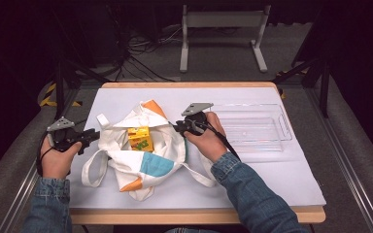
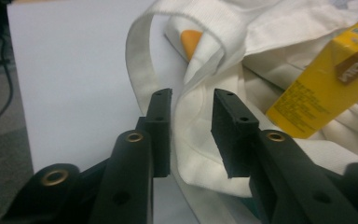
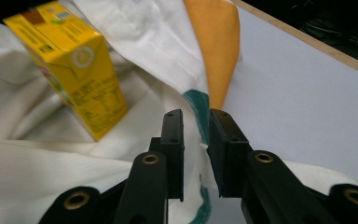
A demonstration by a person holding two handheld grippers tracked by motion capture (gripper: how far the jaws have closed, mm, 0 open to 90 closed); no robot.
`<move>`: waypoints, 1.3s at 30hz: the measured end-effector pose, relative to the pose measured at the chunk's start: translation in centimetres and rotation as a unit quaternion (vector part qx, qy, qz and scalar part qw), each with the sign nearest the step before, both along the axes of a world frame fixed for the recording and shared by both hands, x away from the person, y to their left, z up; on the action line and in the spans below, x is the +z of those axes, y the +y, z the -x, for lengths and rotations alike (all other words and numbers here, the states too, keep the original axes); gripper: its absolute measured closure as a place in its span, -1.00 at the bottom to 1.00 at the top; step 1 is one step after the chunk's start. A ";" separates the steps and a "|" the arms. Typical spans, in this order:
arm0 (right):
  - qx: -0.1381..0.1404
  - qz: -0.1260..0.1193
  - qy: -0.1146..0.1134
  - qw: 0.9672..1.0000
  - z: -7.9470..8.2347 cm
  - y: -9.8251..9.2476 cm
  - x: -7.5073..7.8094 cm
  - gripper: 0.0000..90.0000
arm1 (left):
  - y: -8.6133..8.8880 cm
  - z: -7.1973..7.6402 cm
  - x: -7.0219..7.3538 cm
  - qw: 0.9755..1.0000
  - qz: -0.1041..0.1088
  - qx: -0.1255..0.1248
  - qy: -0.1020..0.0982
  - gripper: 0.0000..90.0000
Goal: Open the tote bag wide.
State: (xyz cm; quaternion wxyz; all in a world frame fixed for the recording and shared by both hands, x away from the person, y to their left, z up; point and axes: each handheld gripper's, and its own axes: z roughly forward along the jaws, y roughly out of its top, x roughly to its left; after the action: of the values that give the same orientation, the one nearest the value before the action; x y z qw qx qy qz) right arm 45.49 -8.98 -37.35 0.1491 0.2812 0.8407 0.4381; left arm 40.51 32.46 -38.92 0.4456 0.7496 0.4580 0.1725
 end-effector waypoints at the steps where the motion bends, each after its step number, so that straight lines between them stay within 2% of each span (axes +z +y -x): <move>1: 0.002 -0.012 -0.001 1.000 0.4 -0.2 0.4 0.68 | 0.0 0.2 0.3 1.000 0.000 -0.003 -0.005 0.50; 4: 0.016 -0.034 -0.008 0.999 1.7 -0.3 1.3 0.72 | 0.0 0.9 1.2 1.000 0.003 -0.007 -0.019 0.47; 5: 0.029 -0.049 -0.007 0.998 2.4 -0.1 1.9 0.72 | 0.0 1.1 1.5 1.000 0.002 -0.009 -0.025 0.44; 10: 0.079 -0.064 -0.015 0.995 4.7 1.4 3.0 0.72 | 0.3 2.2 2.6 0.999 0.013 -0.015 -0.044 0.34; 12: 0.099 -0.069 -0.017 0.993 5.5 2.1 3.1 0.72 | 0.5 2.5 3.0 0.999 0.024 -0.015 -0.046 0.32; 18: 0.158 -0.076 -0.017 0.984 7.4 4.3 2.6 0.78 | 1.1 3.5 3.7 0.998 0.028 -0.010 -0.058 0.31; 22: 0.174 -0.076 -0.014 0.982 7.9 5.3 2.1 0.81 | 1.3 3.9 3.9 0.998 0.026 -0.008 -0.063 0.32; 24: 0.186 -0.066 -0.004 0.980 8.1 6.5 1.2 0.84 | 1.5 4.1 4.0 0.998 0.026 -0.005 -0.064 0.32; 26: 0.189 -0.064 -0.001 0.980 8.1 6.7 1.0 0.84 | 1.7 4.3 4.1 0.997 0.026 -0.001 -0.067 0.32; 27: 0.193 -0.057 0.006 0.980 8.1 7.3 0.1 0.84 | 1.8 4.4 4.1 0.997 0.027 0.001 -0.068 0.33; 29: 0.193 -0.054 0.010 0.980 8.1 7.5 -0.2 0.84 | 2.2 4.3 3.9 0.997 0.028 0.011 -0.067 0.34; 32: 0.194 -0.036 0.017 0.980 8.1 8.0 -1.4 0.84 | 2.5 4.3 3.7 0.997 0.028 0.015 -0.065 0.35; 37: 0.192 -0.011 0.028 0.981 8.0 8.5 -2.9 0.84 | 2.5 4.3 3.9 0.997 0.027 0.013 -0.069 0.35; 38: 0.192 0.006 0.026 0.981 7.9 8.6 -3.5 0.83 | 2.5 4.3 3.9 0.997 0.027 0.012 -0.069 0.35; 39: 0.192 0.006 0.026 0.981 7.9 8.6 -3.5 0.83 | 2.5 4.3 3.9 0.997 0.027 0.012 -0.069 0.35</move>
State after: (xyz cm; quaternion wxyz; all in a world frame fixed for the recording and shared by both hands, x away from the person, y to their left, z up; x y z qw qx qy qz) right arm 37.59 -0.35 -40.89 0.0417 0.1248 0.8852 0.4463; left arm 36.19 34.96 -35.06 0.4942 0.7181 0.4393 0.2171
